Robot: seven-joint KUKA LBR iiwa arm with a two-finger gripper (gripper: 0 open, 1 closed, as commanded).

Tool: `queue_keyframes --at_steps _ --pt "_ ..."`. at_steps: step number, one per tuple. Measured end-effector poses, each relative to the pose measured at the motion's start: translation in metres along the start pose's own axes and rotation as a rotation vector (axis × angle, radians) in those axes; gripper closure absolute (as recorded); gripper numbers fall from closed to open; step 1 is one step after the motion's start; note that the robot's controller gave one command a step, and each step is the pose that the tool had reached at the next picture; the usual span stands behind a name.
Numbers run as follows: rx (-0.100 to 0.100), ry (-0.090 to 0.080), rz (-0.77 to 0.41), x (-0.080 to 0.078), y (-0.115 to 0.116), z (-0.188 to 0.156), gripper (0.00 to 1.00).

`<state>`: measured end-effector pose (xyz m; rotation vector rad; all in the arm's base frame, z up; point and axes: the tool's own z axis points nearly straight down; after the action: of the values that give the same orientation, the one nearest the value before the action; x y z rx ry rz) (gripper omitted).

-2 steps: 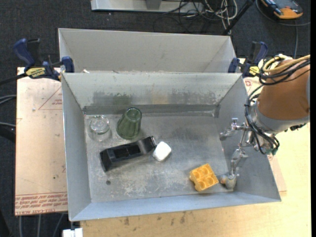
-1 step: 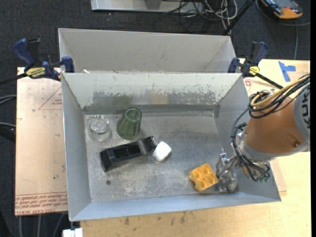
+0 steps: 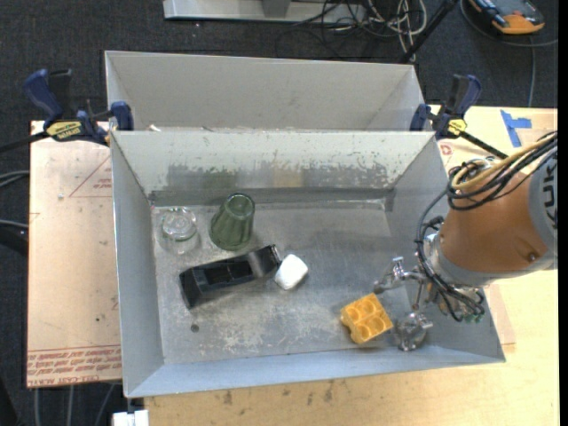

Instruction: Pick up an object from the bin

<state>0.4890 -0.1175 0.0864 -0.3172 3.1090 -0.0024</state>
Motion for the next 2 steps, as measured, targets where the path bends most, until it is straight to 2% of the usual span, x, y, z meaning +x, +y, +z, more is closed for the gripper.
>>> queue_keyframes --at_steps 1,2 --pt "0.000 0.001 -0.001 0.000 0.000 0.000 0.00" --pt "0.008 -0.008 -0.242 -0.020 0.069 0.006 1.00"
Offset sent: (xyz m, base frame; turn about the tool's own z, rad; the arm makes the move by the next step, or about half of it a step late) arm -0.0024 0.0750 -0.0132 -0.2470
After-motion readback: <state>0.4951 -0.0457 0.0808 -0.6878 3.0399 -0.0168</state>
